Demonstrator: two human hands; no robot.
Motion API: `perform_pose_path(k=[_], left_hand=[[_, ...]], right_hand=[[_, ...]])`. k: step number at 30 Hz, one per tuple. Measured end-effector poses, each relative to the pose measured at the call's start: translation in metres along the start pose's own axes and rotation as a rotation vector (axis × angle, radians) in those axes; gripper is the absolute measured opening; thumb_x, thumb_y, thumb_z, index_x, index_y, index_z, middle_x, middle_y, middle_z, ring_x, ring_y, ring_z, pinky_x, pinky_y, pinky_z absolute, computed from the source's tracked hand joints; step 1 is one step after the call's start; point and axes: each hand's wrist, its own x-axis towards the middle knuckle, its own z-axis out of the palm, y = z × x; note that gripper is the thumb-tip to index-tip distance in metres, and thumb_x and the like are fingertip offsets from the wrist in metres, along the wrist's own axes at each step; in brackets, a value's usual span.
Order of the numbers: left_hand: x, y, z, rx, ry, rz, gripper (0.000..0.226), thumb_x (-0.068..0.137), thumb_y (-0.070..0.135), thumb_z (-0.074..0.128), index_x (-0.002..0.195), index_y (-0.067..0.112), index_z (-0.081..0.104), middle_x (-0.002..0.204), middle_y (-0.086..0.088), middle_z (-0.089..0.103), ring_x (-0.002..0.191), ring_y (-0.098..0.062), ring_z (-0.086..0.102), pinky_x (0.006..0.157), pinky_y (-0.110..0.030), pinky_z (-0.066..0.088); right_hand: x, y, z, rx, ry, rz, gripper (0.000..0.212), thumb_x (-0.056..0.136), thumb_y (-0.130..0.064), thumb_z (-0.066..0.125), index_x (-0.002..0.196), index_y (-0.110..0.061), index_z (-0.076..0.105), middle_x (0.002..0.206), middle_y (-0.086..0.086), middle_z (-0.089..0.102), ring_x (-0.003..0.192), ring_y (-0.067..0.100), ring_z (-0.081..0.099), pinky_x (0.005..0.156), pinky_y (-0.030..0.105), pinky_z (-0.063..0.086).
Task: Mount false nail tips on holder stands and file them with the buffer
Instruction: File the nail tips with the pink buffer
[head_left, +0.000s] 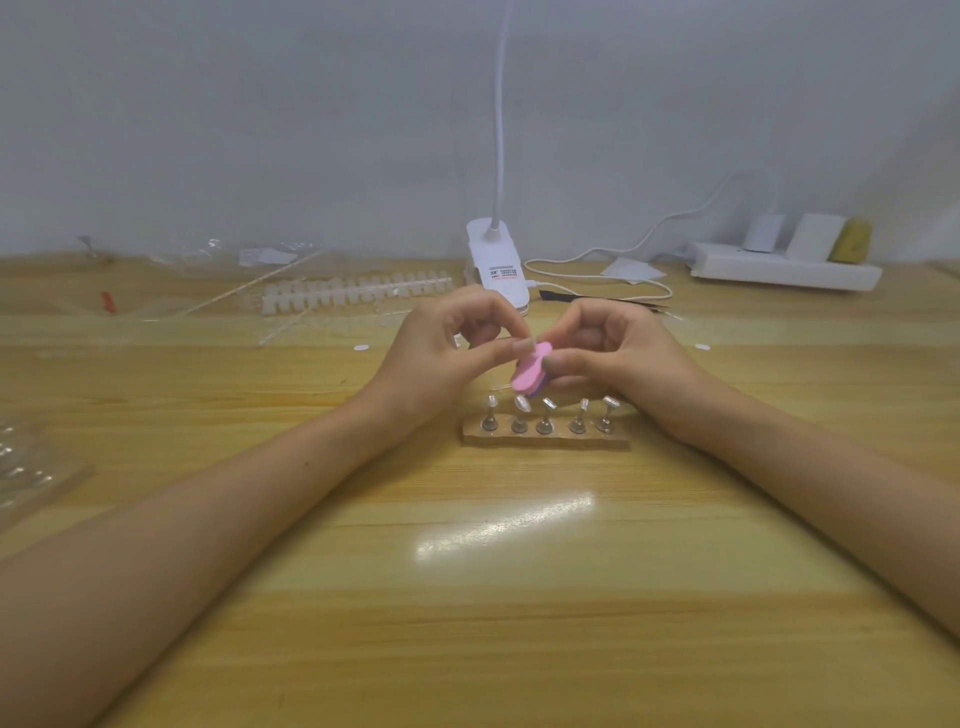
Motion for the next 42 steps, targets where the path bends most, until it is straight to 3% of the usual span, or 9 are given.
perform_pose_path(k=[3, 7, 11, 15, 18, 22, 26, 31, 42], left_hand=[[0.0004, -0.001, 0.0001, 0.002, 0.006, -0.016, 0.008, 0.085, 0.016, 0.075, 0.082, 0.01, 0.07, 0.062, 0.004, 0.04, 0.063, -0.009, 0.041, 0.067, -0.02, 0.036], [0.0, -0.0013, 0.0, 0.013, 0.011, -0.013, 0.008, 0.085, 0.014, 0.074, 0.082, 0.008, 0.07, 0.062, 0.008, 0.041, 0.063, -0.009, 0.04, 0.067, -0.019, 0.035], [0.0002, -0.0013, -0.0001, 0.007, 0.023, -0.027, 0.007, 0.085, 0.016, 0.075, 0.082, 0.013, 0.07, 0.062, 0.007, 0.04, 0.064, -0.008, 0.041, 0.068, -0.021, 0.036], [-0.0003, 0.0003, -0.0001, 0.032, 0.011, -0.015, 0.008, 0.085, 0.015, 0.074, 0.082, 0.01, 0.069, 0.063, -0.004, 0.041, 0.063, -0.009, 0.041, 0.066, -0.022, 0.035], [-0.0005, 0.0005, 0.0002, 0.041, 0.002, -0.017, 0.008, 0.085, 0.015, 0.075, 0.08, 0.015, 0.069, 0.063, 0.0, 0.039, 0.064, -0.007, 0.041, 0.064, -0.016, 0.035], [-0.0002, 0.0002, 0.0005, 0.083, 0.021, -0.019, 0.009, 0.086, 0.014, 0.074, 0.08, 0.011, 0.068, 0.063, -0.003, 0.04, 0.062, -0.008, 0.04, 0.064, -0.021, 0.033], [-0.0003, 0.001, 0.002, 0.102, -0.008, -0.022, 0.011, 0.086, 0.012, 0.074, 0.077, 0.012, 0.067, 0.06, 0.003, 0.039, 0.061, -0.007, 0.039, 0.065, -0.021, 0.034], [-0.0008, 0.0015, 0.0021, 0.085, -0.03, -0.064, 0.012, 0.086, 0.014, 0.073, 0.077, 0.014, 0.067, 0.061, 0.005, 0.036, 0.062, -0.009, 0.039, 0.066, -0.027, 0.033], [0.0003, 0.0011, 0.0019, -0.032, 0.001, -0.192, 0.01, 0.087, 0.017, 0.073, 0.08, 0.011, 0.068, 0.061, 0.004, 0.029, 0.062, -0.013, 0.032, 0.066, -0.028, 0.026]], right_hand=[[0.0016, -0.0011, -0.0027, 0.079, 0.15, -0.017, 0.021, 0.078, -0.021, 0.077, 0.093, -0.011, 0.066, 0.094, 0.011, 0.078, 0.089, 0.022, 0.075, 0.076, 0.027, 0.06], [0.0001, 0.0011, -0.0005, 0.004, -0.005, 0.004, 0.008, 0.083, -0.018, 0.078, 0.086, -0.02, 0.071, 0.095, 0.012, 0.078, 0.092, 0.025, 0.076, 0.081, 0.034, 0.062], [0.0032, -0.0004, -0.0042, 0.15, 0.185, -0.025, 0.021, 0.08, -0.021, 0.075, 0.094, -0.009, 0.066, 0.093, 0.011, 0.078, 0.088, 0.019, 0.075, 0.073, 0.023, 0.058], [-0.0004, 0.0001, 0.0005, 0.004, -0.009, -0.003, 0.011, 0.084, -0.017, 0.078, 0.089, -0.015, 0.069, 0.094, 0.012, 0.078, 0.089, 0.024, 0.076, 0.074, 0.028, 0.06], [0.002, -0.0018, -0.0035, 0.134, 0.19, -0.014, 0.023, 0.079, -0.022, 0.077, 0.094, -0.009, 0.065, 0.096, 0.014, 0.077, 0.09, 0.019, 0.075, 0.076, 0.028, 0.059], [-0.0003, -0.0008, 0.0, -0.023, -0.002, 0.01, 0.011, 0.087, -0.019, 0.076, 0.086, -0.014, 0.066, 0.093, 0.014, 0.077, 0.09, 0.026, 0.076, 0.08, 0.037, 0.062], [0.0019, -0.0041, -0.0026, 0.117, 0.186, 0.0, 0.025, 0.081, -0.032, 0.074, 0.088, -0.01, 0.063, 0.09, 0.012, 0.077, 0.085, 0.021, 0.075, 0.073, 0.027, 0.059], [0.001, -0.0006, -0.0014, 0.015, 0.06, 0.021, 0.022, 0.083, -0.027, 0.079, 0.089, -0.01, 0.067, 0.093, 0.018, 0.076, 0.09, 0.034, 0.074, 0.081, 0.043, 0.062], [0.0024, -0.0007, -0.0035, 0.118, 0.179, -0.001, 0.024, 0.078, -0.025, 0.076, 0.091, -0.01, 0.063, 0.096, 0.012, 0.077, 0.09, 0.021, 0.075, 0.074, 0.03, 0.059]])
